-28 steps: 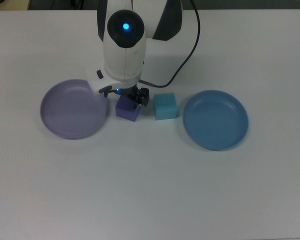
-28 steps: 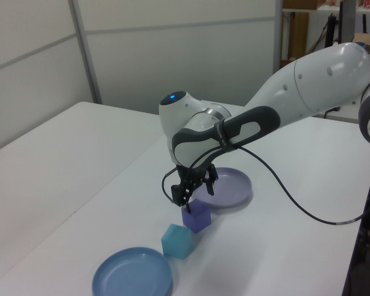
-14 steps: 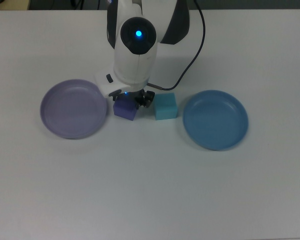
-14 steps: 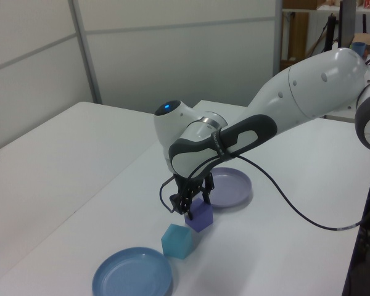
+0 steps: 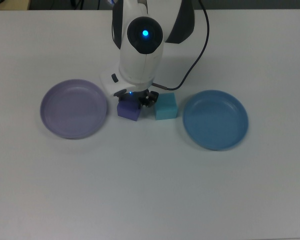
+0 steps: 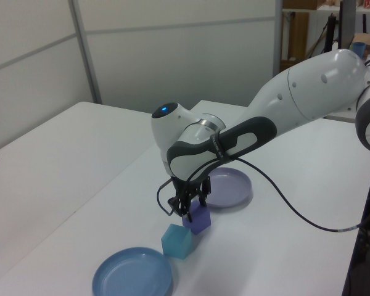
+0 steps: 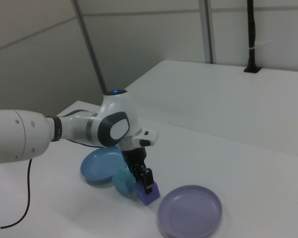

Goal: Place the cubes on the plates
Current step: 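Close the gripper on the purple cube and lift it, then carry the purple cube onto the lavender plate and release it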

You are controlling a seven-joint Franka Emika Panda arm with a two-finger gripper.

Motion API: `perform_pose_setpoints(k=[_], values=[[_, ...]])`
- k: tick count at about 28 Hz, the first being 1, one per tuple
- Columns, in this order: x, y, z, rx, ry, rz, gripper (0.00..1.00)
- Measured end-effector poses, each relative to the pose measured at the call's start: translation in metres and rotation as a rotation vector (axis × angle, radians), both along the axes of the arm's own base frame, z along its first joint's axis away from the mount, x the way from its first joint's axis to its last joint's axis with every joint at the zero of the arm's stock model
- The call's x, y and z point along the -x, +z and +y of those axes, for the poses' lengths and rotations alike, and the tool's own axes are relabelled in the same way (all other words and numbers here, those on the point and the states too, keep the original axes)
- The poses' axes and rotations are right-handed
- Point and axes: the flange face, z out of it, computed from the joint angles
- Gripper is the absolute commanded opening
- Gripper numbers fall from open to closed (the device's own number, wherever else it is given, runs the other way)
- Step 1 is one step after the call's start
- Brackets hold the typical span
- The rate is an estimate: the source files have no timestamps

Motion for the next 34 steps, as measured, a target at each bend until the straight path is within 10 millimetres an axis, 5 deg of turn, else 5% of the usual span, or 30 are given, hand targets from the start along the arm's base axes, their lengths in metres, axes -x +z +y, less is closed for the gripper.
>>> perform_pose_setpoints(k=[7,13,22,23,24,25,26,34], values=[[-0.009,0.023,-0.032,-0.002,-0.054,-0.045,0.00],[-0.011,0.053,-0.105,-0.005,-0.165,-0.096,0.00],[-0.002,0.039,-0.182,0.000,-0.240,-0.066,0.00],[-0.001,0.036,-0.187,0.000,-0.244,-0.061,0.14],[0.000,0.031,-0.193,-0.001,-0.248,-0.053,0.39],[0.001,0.028,-0.198,-0.003,-0.250,-0.048,0.82],[0.002,0.025,-0.203,-0.007,-0.251,-0.043,1.00],[0.008,0.013,-0.230,-0.025,-0.234,-0.017,1.00]])
